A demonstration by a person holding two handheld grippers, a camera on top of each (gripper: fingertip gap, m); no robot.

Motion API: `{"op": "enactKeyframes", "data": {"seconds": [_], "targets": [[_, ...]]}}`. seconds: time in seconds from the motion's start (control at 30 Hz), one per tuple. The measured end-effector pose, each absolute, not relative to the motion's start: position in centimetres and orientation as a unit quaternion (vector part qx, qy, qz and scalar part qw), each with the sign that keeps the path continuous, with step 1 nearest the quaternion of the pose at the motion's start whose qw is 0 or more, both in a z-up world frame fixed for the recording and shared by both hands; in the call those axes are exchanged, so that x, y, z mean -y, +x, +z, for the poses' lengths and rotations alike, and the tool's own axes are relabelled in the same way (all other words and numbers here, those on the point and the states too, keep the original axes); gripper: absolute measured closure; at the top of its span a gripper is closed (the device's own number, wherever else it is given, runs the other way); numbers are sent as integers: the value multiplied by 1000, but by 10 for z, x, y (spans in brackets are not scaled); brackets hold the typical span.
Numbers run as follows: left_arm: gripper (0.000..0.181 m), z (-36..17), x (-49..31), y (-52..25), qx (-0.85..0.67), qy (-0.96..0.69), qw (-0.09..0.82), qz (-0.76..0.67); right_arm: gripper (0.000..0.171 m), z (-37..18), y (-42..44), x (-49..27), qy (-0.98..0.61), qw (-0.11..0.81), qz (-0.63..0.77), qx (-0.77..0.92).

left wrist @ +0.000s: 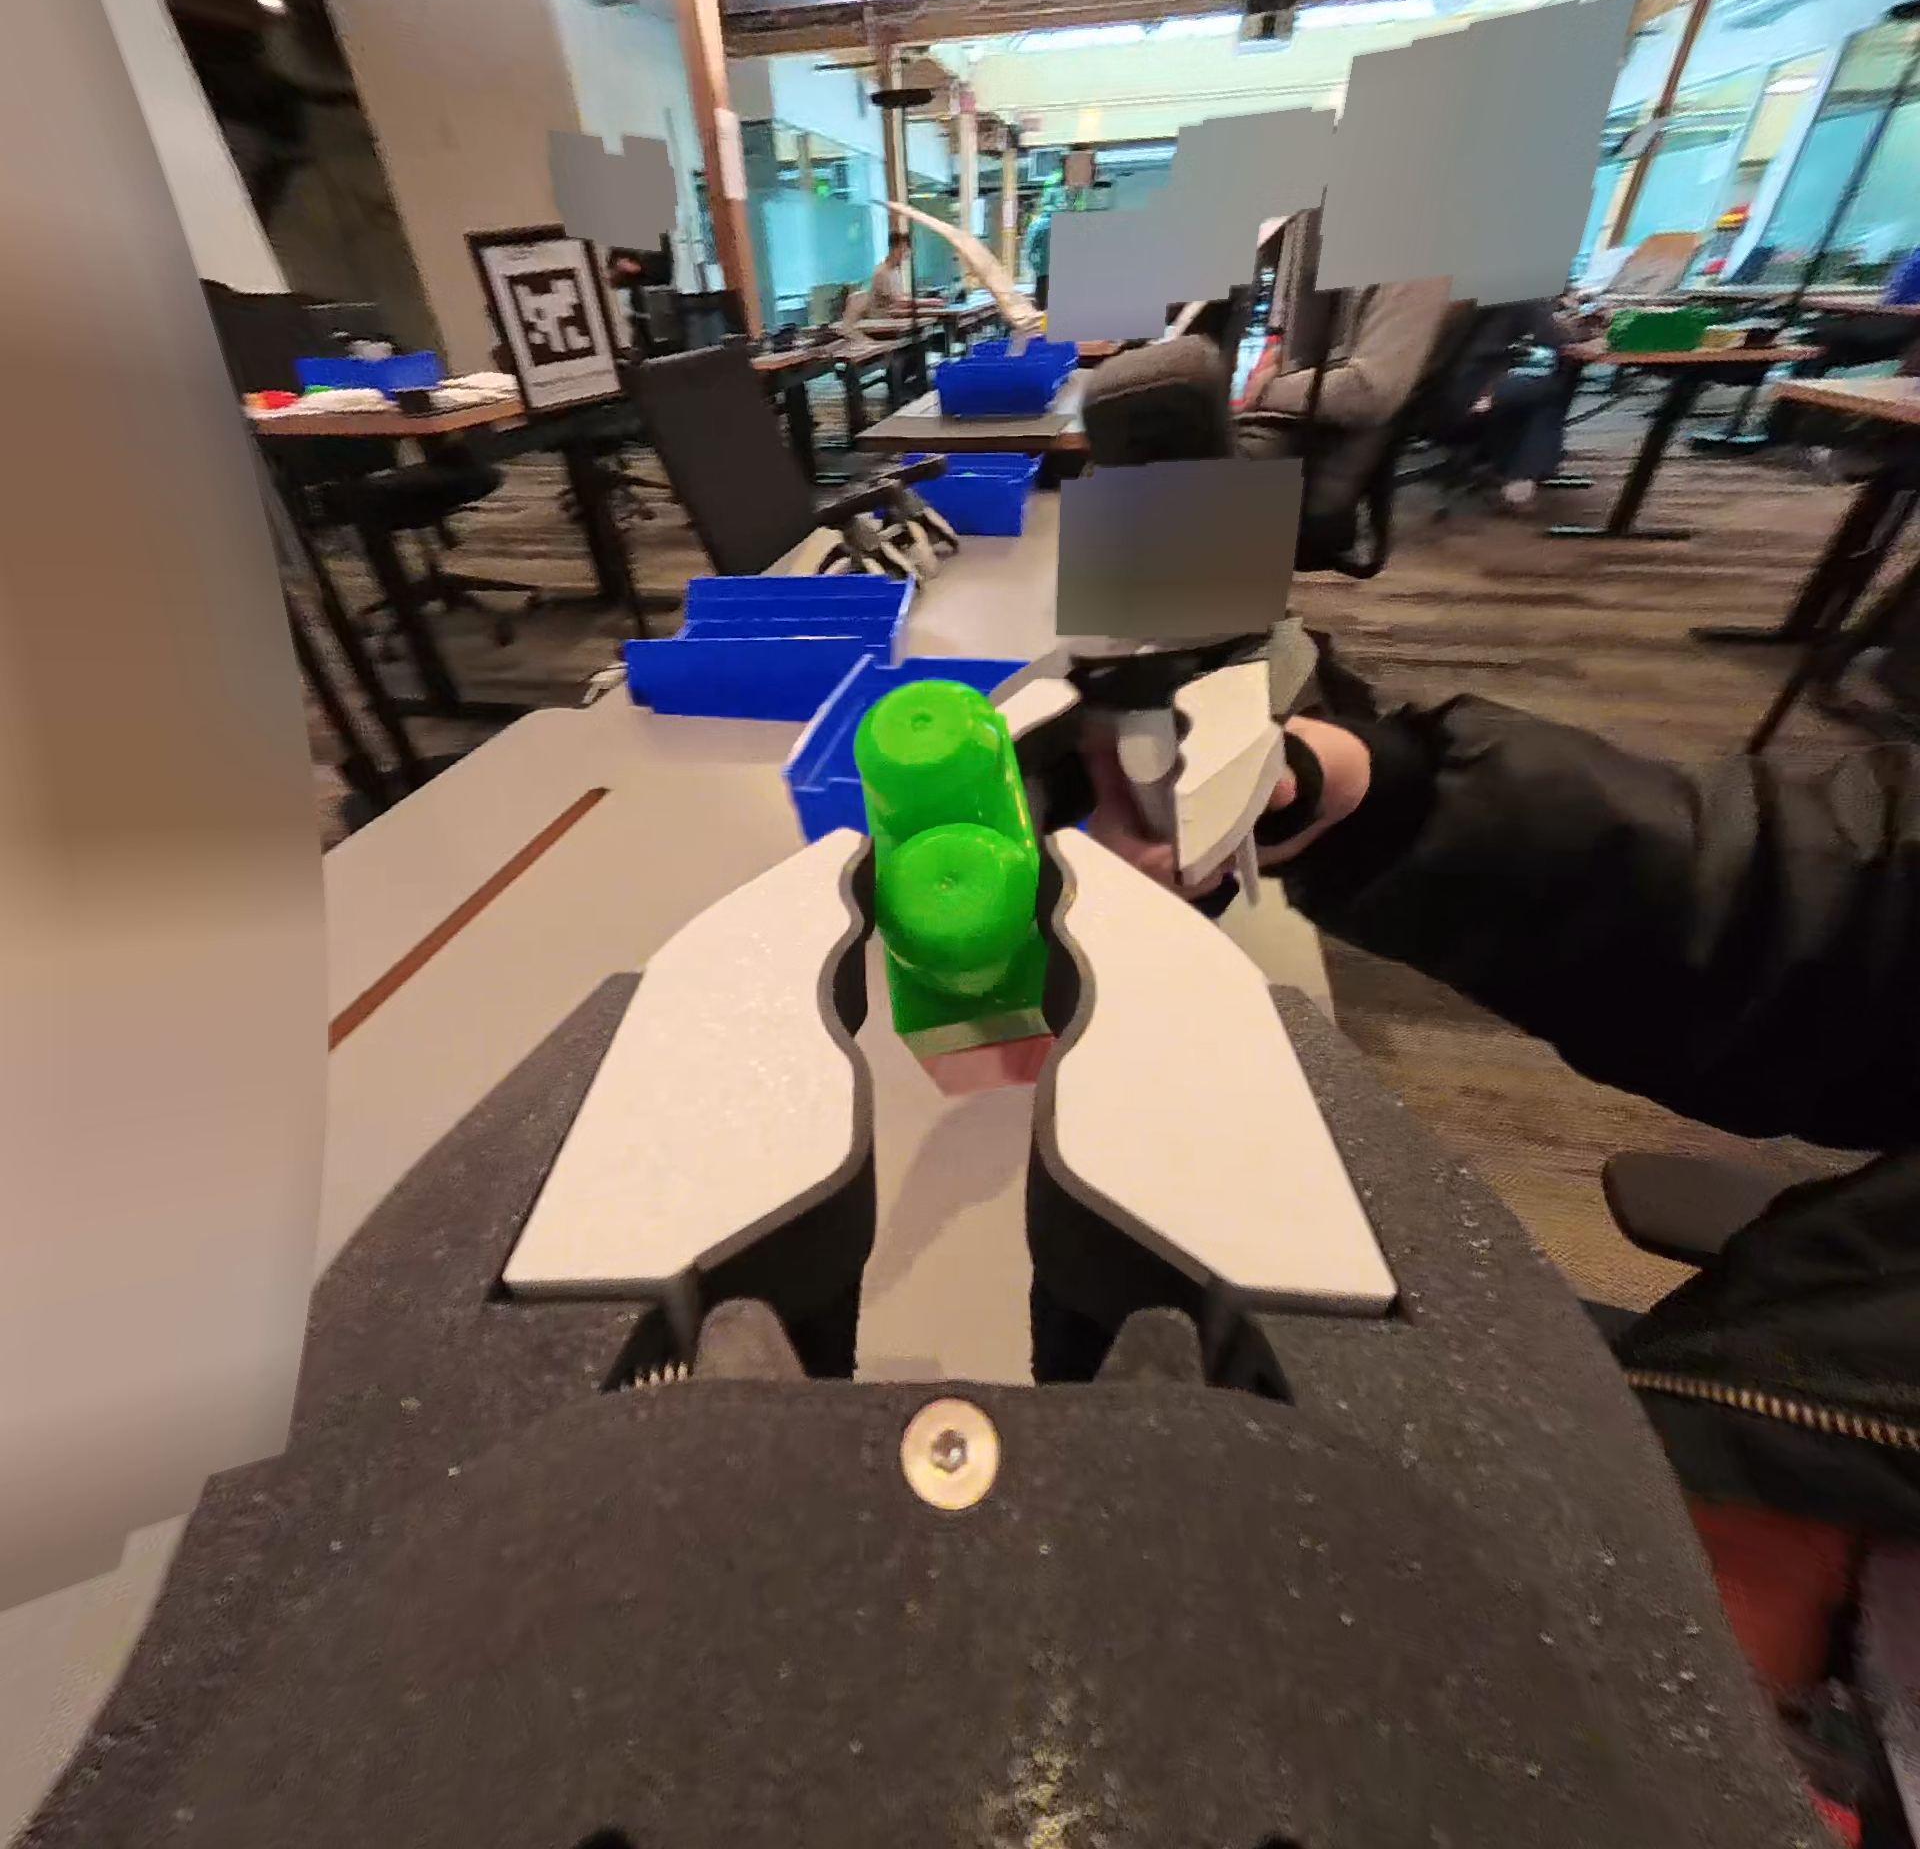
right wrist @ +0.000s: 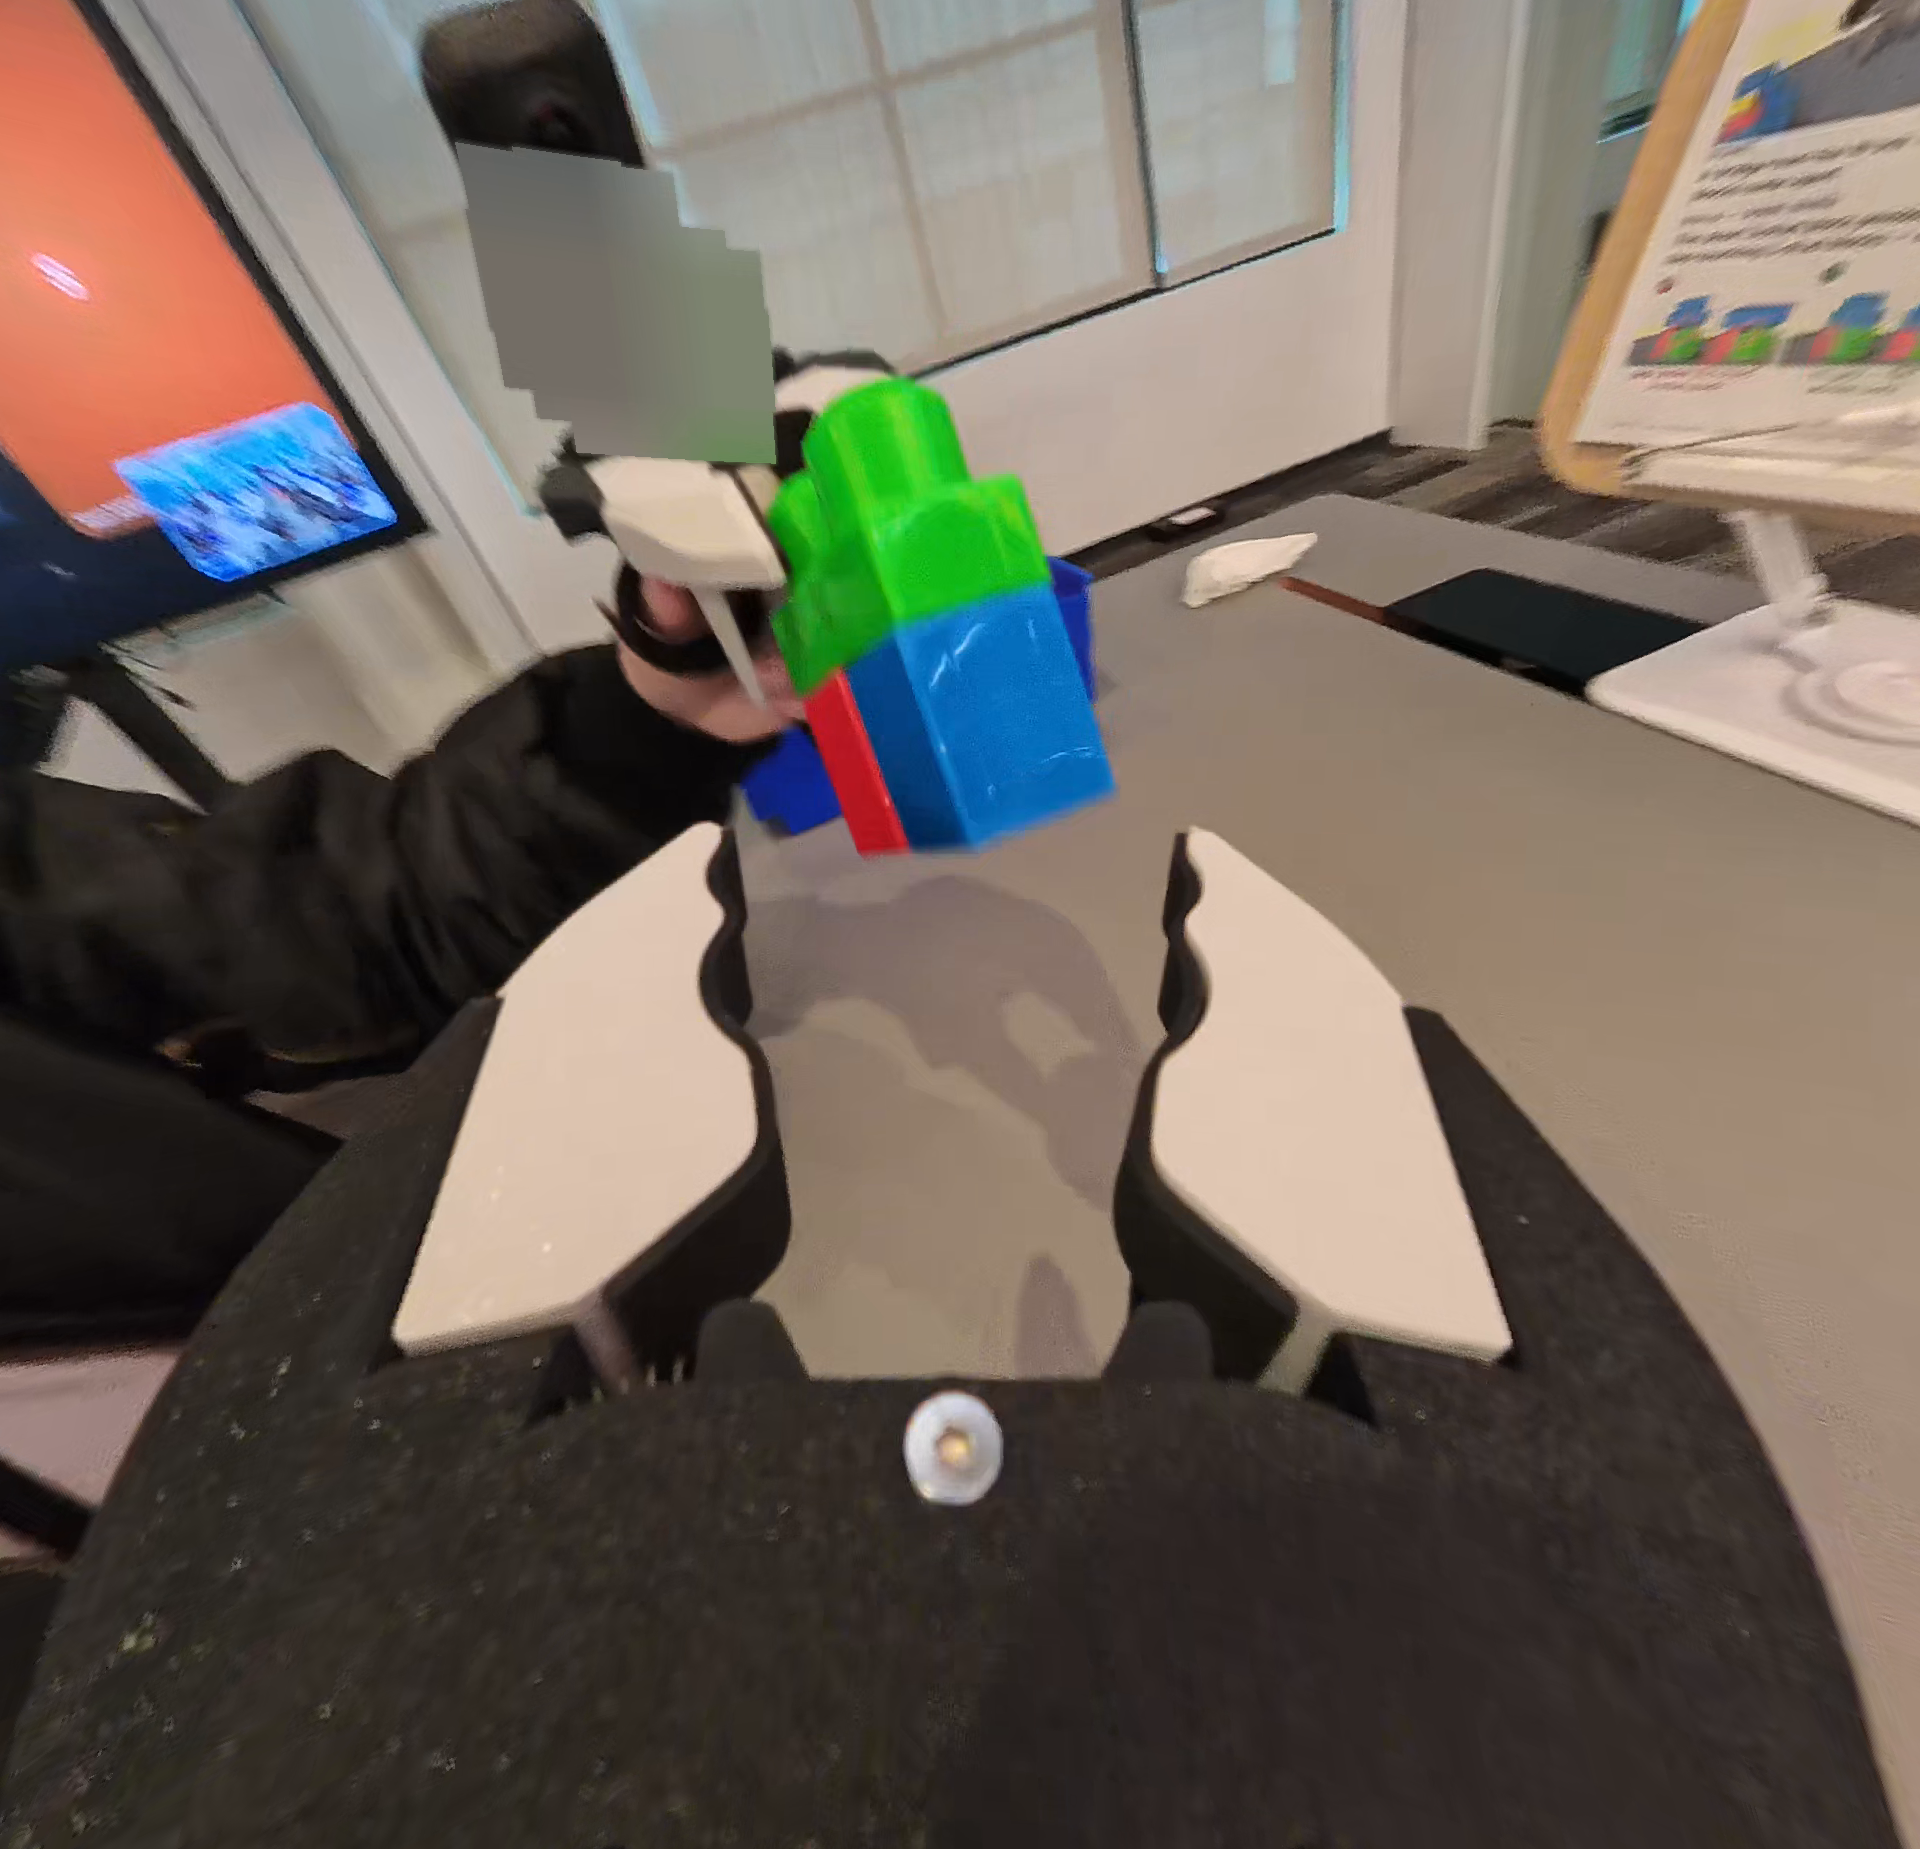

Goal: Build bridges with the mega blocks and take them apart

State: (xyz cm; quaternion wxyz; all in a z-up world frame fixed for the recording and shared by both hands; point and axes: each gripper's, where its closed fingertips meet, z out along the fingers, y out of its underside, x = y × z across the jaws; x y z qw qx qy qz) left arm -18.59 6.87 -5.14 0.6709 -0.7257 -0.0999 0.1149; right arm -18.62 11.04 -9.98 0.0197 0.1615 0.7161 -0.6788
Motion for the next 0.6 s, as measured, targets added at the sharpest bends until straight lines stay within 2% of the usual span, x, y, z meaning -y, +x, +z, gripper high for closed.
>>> {"op": "enactKeyframes", "data": {"seconds": [0.07,0.1,0.27,0.33,0.43,0.53,0.57,0.6], "targets": [[151,-60,-93,-186,91,-725,676,95,109,-104,-186,-111,170,58,-686,-705],[151,-64,-102,-185,87,-722,682,75,127,-112,-190,-113,174,59,-680,-710],[152,-82,-116,-191,102,-721,684,27,130,-126,-194,-121,138,50,-713,-686],[152,-91,-120,-189,100,-731,675,17,127,-128,-194,-119,133,72,-723,-674],[152,-95,-122,-184,91,-735,672,6,133,-135,-184,-115,105,106,-717,-681],[151,-98,-118,-181,71,-746,662,23,134,-137,-182,-115,89,82,-709,-695],[150,-102,-116,-182,73,-759,646,33,134,-139,-184,-115,88,67,-700,-706],[139,-105,-112,-186,78,-772,629,44,134,-140,-184,-116,86,57,-692,-715]]}}
